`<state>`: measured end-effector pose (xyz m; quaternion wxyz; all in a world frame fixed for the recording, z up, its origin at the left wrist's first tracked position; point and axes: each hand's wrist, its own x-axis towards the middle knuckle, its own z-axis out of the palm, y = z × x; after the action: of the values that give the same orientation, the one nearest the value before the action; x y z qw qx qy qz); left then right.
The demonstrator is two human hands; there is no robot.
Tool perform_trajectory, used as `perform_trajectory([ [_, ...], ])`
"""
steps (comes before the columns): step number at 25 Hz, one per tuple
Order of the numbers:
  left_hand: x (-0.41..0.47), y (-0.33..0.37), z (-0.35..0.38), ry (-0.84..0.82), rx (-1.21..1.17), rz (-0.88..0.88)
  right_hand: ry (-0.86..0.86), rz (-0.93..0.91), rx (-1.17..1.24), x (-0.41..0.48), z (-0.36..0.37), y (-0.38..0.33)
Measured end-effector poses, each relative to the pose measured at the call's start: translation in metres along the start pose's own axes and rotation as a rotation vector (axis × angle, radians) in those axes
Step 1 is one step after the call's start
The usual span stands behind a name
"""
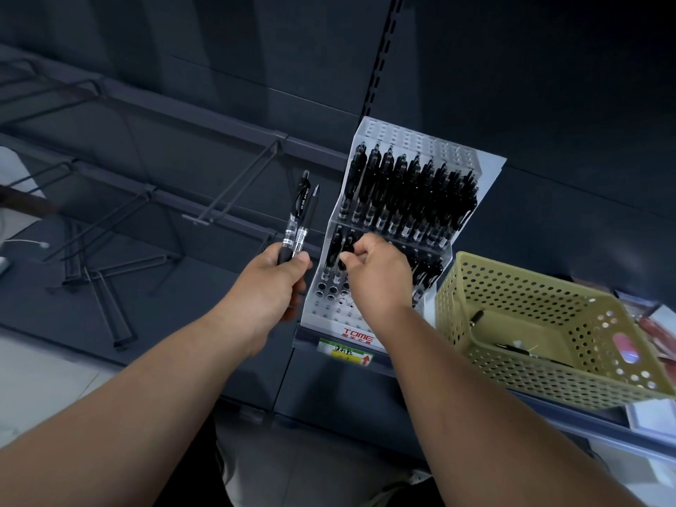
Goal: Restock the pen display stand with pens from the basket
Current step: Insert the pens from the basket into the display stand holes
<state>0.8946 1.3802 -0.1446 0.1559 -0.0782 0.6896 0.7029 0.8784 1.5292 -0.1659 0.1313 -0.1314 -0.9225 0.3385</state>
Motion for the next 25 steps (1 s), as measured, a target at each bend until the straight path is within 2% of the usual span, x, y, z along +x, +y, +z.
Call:
perform_trajectory([
  [7, -0.015, 0.009, 0.003, 0.0, 0.024, 0.029, -0.112, -0.034, -0.125, 0.004, -0.012, -0.005],
  [9, -0.019, 0.011, 0.004, -0.005, 0.035, 0.03, -0.148, -0.006, -0.119, 0.003, -0.018, -0.004],
  [11, -0.021, 0.011, 0.005, -0.009, 0.043, 0.029, -0.109, 0.002, -0.058, -0.004, -0.023, -0.002],
  [14, -0.025, 0.01, 0.011, -0.033, 0.057, 0.013, -0.059, 0.071, 0.264, -0.021, -0.031, -0.004],
  [16, -0.027, 0.009, 0.017, -0.061, 0.081, 0.006, -0.132, 0.189, 0.59, -0.03, -0.04, -0.01],
  [19, -0.03, 0.01, 0.026, -0.113, 0.114, 0.011, -0.258, 0.287, 0.894, -0.031, -0.051, -0.02],
  [21, -0.031, 0.009, 0.03, -0.146, 0.131, 0.017, -0.317, 0.319, 1.025, -0.031, -0.055, -0.025],
  [25, -0.032, 0.008, 0.034, -0.184, 0.127, 0.01, -0.3, 0.335, 1.042, -0.031, -0.063, -0.022],
])
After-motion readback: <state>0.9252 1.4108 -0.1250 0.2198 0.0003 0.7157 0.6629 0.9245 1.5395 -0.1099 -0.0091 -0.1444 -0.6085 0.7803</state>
